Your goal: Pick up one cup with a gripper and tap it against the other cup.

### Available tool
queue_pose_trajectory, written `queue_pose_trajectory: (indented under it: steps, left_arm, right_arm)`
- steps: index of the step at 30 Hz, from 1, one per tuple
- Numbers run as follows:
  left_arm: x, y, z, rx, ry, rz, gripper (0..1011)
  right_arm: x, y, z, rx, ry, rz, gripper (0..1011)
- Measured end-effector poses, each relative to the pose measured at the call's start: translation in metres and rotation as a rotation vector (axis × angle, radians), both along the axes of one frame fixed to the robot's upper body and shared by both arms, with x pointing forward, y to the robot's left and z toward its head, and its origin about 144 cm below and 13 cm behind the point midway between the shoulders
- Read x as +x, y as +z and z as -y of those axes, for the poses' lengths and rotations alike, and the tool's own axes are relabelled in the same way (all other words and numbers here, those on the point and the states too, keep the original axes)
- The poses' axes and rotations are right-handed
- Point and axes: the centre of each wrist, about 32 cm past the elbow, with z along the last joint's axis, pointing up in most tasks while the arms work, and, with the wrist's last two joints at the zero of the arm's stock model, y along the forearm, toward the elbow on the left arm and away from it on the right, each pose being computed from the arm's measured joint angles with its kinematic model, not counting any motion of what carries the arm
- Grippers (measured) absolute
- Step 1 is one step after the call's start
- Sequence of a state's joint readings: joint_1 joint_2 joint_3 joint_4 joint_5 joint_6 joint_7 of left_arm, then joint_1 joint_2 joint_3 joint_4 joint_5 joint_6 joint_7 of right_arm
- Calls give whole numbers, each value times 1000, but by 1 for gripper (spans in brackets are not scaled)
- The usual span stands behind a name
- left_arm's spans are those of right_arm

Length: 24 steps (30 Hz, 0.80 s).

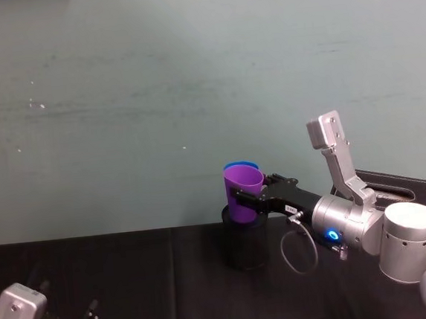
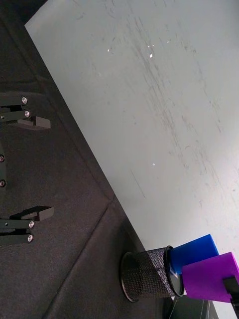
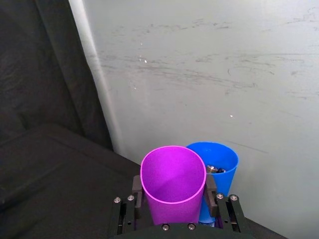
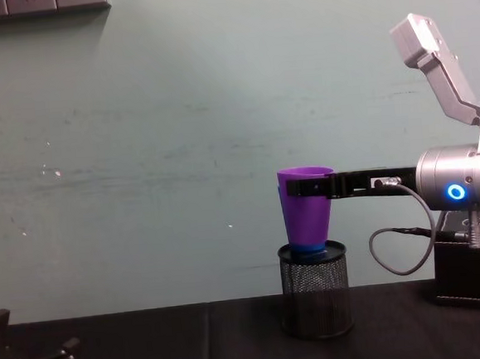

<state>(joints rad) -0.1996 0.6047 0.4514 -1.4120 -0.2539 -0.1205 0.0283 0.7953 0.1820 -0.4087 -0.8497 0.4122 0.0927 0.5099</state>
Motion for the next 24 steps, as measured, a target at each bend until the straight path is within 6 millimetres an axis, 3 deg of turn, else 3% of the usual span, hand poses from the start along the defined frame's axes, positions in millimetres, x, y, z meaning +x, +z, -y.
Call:
queue_pose_trajectory:
  steps: [9,24]
  left_arm:
    - [0,0,0,0,0,0,1005]
    - [0,0,0,0,0,0,1005]
  right_arm:
    - [-6,6,6,2,35,27,723]
    - [-49,21,13,-26,146,48,723]
